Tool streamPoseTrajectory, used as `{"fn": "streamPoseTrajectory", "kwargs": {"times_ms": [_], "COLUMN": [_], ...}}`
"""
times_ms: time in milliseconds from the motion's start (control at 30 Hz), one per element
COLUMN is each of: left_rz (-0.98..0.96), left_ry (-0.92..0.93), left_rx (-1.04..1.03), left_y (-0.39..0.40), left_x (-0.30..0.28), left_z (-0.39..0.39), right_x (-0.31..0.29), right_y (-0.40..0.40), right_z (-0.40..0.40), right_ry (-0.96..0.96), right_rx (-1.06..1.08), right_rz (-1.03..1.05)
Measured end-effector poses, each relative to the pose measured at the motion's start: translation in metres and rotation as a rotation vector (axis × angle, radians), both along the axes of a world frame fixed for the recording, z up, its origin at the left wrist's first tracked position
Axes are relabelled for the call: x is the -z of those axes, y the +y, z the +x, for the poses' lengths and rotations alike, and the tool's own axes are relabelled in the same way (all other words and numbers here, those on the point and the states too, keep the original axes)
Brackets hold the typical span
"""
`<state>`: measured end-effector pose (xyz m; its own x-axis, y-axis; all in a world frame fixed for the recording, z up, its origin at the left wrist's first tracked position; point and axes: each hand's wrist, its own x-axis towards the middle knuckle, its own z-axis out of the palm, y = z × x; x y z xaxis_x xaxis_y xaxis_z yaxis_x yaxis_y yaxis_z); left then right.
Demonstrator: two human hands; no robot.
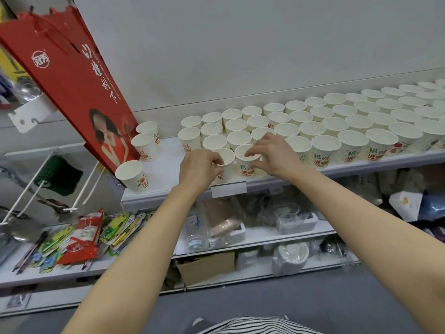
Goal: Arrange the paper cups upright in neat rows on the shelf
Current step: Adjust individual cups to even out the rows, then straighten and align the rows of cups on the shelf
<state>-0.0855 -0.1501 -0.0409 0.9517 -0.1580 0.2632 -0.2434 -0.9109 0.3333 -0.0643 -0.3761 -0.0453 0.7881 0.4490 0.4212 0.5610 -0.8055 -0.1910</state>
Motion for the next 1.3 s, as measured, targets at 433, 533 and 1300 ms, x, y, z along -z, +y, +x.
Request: {"fn": "streamPoseTrajectory", "kwargs": {"times_ms": [433, 533, 1300], "left_rz": [0.005, 0.007, 0.013], "left_ry": [-0.014, -0.025, 0.000], "left_rx": [-0.088, -0.108, -0.010], "left_y": [-0.010, -0.010, 0.011], "left_x": [0.008, 0.010, 0.006], "left_z": [0.001, 0.000, 0.003], "right_x": [0.002, 0.002, 0.003], "right_y": [-0.059, -0.059, 0.004], "right_z": [-0.017, -0.013, 0.000], "right_ry": [-0.047, -0.089, -0.076], "right_rx": [0.148, 0.132, 0.115], "right_rz": [-0.082, -0.126, -0.086]}}
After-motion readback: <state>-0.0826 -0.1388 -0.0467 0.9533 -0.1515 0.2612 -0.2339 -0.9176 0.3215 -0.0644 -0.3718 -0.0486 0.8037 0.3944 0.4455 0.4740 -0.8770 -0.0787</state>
